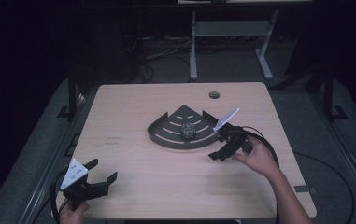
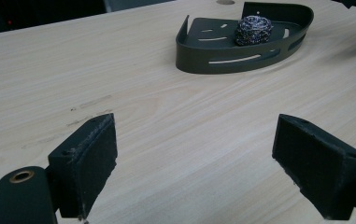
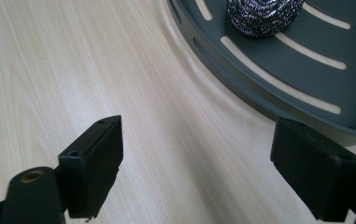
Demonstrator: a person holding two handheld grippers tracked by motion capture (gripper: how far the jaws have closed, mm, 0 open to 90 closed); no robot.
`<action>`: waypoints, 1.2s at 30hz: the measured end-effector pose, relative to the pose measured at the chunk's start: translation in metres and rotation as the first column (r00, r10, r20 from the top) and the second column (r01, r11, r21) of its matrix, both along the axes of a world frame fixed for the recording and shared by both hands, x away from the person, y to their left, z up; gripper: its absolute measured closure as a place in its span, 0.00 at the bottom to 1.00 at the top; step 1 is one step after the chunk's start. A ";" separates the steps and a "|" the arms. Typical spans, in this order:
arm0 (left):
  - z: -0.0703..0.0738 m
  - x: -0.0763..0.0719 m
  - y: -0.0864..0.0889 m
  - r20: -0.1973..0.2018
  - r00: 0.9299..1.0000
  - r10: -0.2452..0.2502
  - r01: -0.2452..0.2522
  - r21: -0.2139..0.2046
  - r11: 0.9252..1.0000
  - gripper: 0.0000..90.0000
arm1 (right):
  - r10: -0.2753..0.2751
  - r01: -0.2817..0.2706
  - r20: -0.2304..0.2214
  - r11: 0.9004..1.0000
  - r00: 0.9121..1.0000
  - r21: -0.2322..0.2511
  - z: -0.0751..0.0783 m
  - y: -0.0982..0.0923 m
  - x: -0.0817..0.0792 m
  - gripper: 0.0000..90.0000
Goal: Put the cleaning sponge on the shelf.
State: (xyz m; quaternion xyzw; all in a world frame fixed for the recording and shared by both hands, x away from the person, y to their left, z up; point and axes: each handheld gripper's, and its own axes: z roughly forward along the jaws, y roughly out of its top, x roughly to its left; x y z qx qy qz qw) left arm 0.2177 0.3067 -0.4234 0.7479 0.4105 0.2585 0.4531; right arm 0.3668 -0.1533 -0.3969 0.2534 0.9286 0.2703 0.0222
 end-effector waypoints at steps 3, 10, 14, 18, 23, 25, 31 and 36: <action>0.000 0.000 0.000 0.001 1.000 -0.001 0.001 0.002 1.000 0.15 | -0.010 0.010 -0.001 1.000 1.000 0.005 -0.003 -0.005 -0.004 0.18; -0.001 0.001 -0.003 -0.001 1.000 -0.007 0.007 0.005 1.000 0.15 | -0.019 0.019 0.004 1.000 1.000 0.011 -0.009 -0.015 -0.014 0.18; -0.001 0.001 -0.004 -0.003 1.000 -0.007 0.007 0.000 1.000 0.15 | -0.026 0.026 0.009 1.000 1.000 0.015 -0.010 -0.020 -0.020 0.18; -0.001 0.001 -0.005 -0.007 1.000 -0.010 0.010 0.006 1.000 0.15 | -0.028 0.027 0.017 0.999 0.999 0.028 -0.011 -0.025 -0.028 0.18; -0.002 0.001 -0.006 -0.008 1.000 -0.012 0.012 0.004 1.000 0.15 | -0.035 0.034 0.009 0.999 0.999 0.038 -0.017 -0.031 -0.035 0.18; -0.002 0.002 -0.007 -0.008 1.000 -0.015 0.015 0.008 1.000 0.15 | -0.039 0.039 0.008 0.998 0.999 0.039 -0.021 -0.033 -0.039 0.18; -0.002 0.002 -0.007 -0.008 1.000 -0.014 0.014 0.006 1.000 0.15 | -0.050 0.049 0.004 0.997 0.999 0.052 -0.027 -0.040 -0.048 0.18; -0.002 0.002 -0.006 -0.007 1.000 -0.012 0.012 0.006 1.000 0.15 | -0.059 0.059 -0.002 0.997 0.998 0.058 -0.031 -0.044 -0.054 0.18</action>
